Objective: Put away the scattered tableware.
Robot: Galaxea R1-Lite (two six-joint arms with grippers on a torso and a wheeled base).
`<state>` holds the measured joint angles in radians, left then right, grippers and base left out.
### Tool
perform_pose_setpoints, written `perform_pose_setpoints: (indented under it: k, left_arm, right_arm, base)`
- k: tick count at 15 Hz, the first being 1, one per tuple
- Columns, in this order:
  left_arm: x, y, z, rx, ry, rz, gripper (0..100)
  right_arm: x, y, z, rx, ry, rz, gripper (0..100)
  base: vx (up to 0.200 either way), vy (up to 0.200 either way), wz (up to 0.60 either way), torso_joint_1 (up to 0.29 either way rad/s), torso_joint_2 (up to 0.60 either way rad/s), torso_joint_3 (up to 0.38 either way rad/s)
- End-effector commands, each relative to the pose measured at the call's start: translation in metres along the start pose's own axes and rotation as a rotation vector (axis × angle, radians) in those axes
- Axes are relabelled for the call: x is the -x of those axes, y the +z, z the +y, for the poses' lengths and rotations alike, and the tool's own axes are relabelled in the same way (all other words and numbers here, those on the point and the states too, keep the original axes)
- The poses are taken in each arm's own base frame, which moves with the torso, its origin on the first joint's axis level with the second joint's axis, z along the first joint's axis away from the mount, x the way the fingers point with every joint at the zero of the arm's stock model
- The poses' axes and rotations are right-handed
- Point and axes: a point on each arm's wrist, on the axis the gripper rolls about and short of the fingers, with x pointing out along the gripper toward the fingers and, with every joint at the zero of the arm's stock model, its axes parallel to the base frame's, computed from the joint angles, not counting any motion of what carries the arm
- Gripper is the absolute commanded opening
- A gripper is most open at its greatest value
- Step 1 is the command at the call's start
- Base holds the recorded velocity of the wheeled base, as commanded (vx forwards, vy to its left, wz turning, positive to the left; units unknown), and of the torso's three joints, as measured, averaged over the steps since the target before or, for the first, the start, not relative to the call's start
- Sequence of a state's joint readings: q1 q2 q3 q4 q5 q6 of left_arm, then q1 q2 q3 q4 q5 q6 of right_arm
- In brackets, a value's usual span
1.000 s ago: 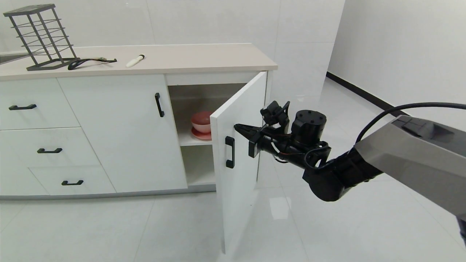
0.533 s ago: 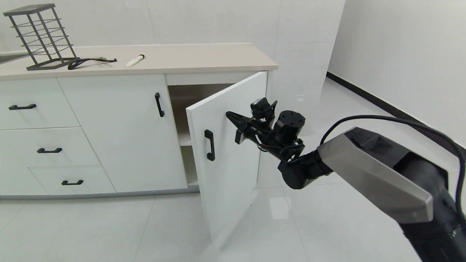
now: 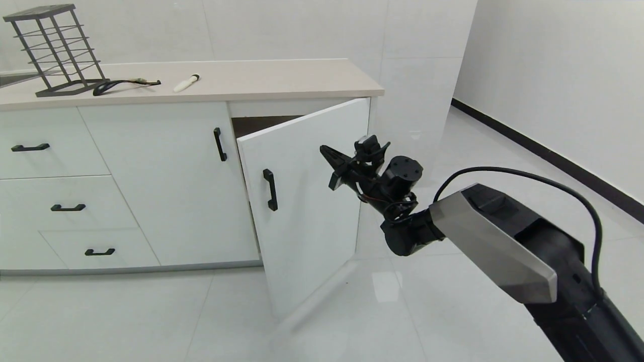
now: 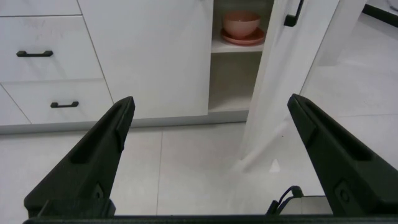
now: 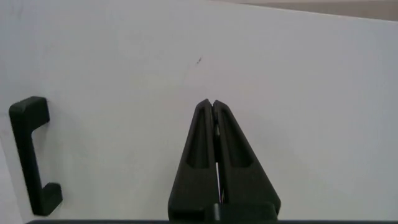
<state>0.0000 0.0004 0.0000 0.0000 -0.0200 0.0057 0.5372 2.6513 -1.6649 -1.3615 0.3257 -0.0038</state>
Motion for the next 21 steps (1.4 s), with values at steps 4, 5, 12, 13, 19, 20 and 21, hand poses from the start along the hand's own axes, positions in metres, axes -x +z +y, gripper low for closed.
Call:
perform_pose_setpoints:
  k: [4,5,12,13,19,20,21]
  left_arm:
    - [0.000,0.000,0.000,0.000,0.000,0.001,100]
    - [0.000,0.000,0.000,0.000,0.000,0.001,100]
    - [0.000,0.000,0.000,-0.002,0.000,0.001,100]
    - [0.000,0.000,0.000,-0.002,-0.001,0.001,100]
    - [0.000,0.000,0.000,0.000,0.000,0.001,100]
    - [0.000,0.000,0.000,0.001,0.000,0.001,100]
    - [0.000,0.000,0.000,0.000,0.000,0.001,100]
  right_arm:
    - [0.161,0.152,0.064,-0.095,0.072,0.218,0]
    - [0.208,0.170,0.076,-0.110,0.067,0.253,0]
    - [0.400,0.273,0.122,0.152,-0.330,0.016,0]
    - [0.415,0.271,0.136,0.172,-0.344,0.005,0]
    - [0.456,0.237,0.170,0.190,-0.429,0.066,0]
    - [0.458,0.227,0.168,0.137,-0.492,0.145,0]
    - [0.462,0.214,0.166,0.079,-0.587,0.254,0]
  base:
    - [0.000,0.000,0.00,0.000,0.00,0.000]
    - [0.000,0.200,0.00,0.002,0.00,0.002]
    - [0.143,0.143,0.00,-0.001,0.00,0.001]
    - [0.200,0.000,0.00,0.002,0.01,0.007]
    - [0.000,0.000,0.00,0.000,0.00,0.000]
    - [0.000,0.000,0.00,0.000,0.00,0.000]
    - [0.000,0.200,0.00,0.002,0.01,0.002]
